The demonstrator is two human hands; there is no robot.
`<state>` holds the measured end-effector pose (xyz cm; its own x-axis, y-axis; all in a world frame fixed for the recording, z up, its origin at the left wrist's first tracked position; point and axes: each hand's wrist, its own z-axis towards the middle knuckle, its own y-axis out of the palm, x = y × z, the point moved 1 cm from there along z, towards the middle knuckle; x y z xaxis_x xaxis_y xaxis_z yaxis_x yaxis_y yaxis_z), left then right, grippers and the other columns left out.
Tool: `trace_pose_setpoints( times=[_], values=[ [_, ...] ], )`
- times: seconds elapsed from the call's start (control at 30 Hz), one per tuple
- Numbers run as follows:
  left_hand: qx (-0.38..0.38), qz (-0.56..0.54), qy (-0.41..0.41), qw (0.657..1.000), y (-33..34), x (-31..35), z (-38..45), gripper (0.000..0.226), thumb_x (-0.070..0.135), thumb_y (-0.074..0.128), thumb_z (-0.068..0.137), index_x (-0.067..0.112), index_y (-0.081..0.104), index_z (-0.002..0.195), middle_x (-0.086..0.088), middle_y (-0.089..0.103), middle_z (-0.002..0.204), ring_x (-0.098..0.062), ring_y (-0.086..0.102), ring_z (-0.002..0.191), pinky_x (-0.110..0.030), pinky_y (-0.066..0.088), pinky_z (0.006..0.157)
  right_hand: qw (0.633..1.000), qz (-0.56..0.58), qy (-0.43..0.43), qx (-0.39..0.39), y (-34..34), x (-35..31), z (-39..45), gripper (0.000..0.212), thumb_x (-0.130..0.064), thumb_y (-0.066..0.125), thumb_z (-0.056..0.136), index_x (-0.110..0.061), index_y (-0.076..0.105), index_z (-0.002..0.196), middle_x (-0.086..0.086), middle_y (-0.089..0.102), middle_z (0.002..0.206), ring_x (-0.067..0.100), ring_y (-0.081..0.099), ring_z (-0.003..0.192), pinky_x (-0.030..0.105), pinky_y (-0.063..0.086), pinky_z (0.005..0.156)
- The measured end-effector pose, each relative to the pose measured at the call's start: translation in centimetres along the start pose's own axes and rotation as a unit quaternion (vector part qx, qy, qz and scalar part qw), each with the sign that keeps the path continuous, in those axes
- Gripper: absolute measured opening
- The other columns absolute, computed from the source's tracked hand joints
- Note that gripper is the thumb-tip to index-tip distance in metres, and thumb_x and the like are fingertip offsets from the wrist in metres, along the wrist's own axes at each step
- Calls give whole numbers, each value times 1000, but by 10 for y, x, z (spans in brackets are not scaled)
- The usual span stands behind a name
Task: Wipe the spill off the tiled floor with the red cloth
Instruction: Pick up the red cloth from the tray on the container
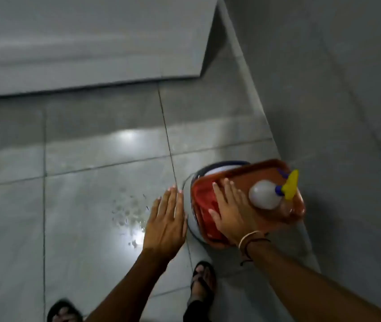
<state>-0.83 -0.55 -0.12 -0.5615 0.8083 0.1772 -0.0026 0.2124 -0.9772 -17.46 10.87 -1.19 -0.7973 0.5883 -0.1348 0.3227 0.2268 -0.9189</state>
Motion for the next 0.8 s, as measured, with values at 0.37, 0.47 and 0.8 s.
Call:
trace_pose_setpoints(
  times=[0.37,0.47,0.8],
  values=[
    [-24,-60,38,997,149,14,25,67,38,38,108,-1,28,161,-23,24,171,-33,22,160,-51,25,130,984,161,20,78,121,18,41,63,-30,33,98,-7,38,157,27,27,169,42,22,159,55,23,130],
    [-38,-72,31,996,137,12,21,69,41,38,108,0,25,162,-21,22,171,-31,20,161,-51,26,130,956,268,78,95,104,14,41,53,-12,37,100,-10,45,153,17,34,169,34,35,154,48,38,123],
    [-45,-46,-92,994,141,-143,-61,73,50,28,108,0,30,161,-21,30,170,-33,31,157,-52,35,125,864,428,98,245,64,-122,24,64,-7,45,101,-36,35,157,2,48,161,16,51,144,30,41,122]
  ],
)
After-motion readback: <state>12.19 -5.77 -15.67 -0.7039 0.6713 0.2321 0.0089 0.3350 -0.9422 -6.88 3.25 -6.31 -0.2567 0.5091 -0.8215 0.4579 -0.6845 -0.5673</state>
